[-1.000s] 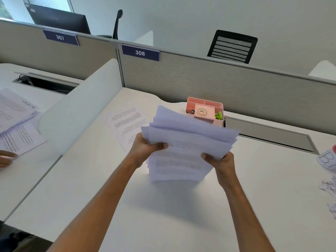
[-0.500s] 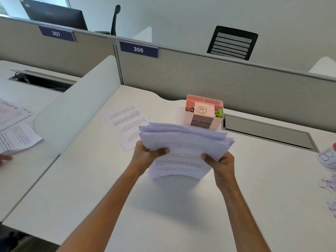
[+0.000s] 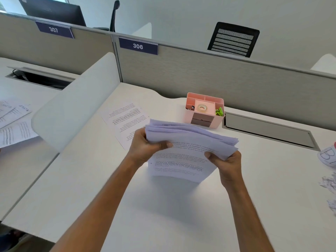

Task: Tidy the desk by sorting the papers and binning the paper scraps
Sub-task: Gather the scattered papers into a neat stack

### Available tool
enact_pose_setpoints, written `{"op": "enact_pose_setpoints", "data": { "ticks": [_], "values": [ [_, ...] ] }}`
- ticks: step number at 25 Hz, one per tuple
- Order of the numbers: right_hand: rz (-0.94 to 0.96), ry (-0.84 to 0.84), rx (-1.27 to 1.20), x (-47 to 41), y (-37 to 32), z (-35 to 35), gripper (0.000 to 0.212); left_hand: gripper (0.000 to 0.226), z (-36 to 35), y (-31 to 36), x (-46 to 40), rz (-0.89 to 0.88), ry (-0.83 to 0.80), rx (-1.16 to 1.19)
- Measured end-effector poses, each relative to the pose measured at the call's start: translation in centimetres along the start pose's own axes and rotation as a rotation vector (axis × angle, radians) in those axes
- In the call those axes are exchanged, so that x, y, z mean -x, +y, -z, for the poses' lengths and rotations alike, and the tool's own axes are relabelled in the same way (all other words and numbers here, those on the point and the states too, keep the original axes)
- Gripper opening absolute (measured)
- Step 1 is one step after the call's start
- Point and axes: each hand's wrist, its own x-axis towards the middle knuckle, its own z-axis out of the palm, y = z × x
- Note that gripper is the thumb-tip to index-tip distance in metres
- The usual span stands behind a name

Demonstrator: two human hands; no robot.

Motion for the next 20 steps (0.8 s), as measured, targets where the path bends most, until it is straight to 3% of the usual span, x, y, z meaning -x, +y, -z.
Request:
{"op": "enact_pose_setpoints", "data": {
  "ticks": [3,10,13,16,20],
  "values": [
    [-0.057,-0.006,0.014,-0.1,0.8,0.6,0.047,0.043,0.4,-1.5,0.0,0.066,-0.006,0.005],
    [-0.231,-0.006,-0.009,1.1,4.7,-0.3,0.034,0.039,-0.2,-7.8,2.1,0.297,0.082,-0.064],
    [-0.271,0.079,0.026,0.9,4.9,-0.6,0.025,0.026,-0.3,-8.7,2.2,0.354,0.146,-0.101],
    [-0.324,0.133,0.034,0.2,5.1,-0.5,0.016,0.027,0.2,-8.4,1.5,0.444,0.091,-0.099],
    [-0.506,0.035,0.015,-0.2,6.5,0.6,0.027,0.027,1.2,-8.9,1.3,0.608,0.046,-0.044]
  ]
}}
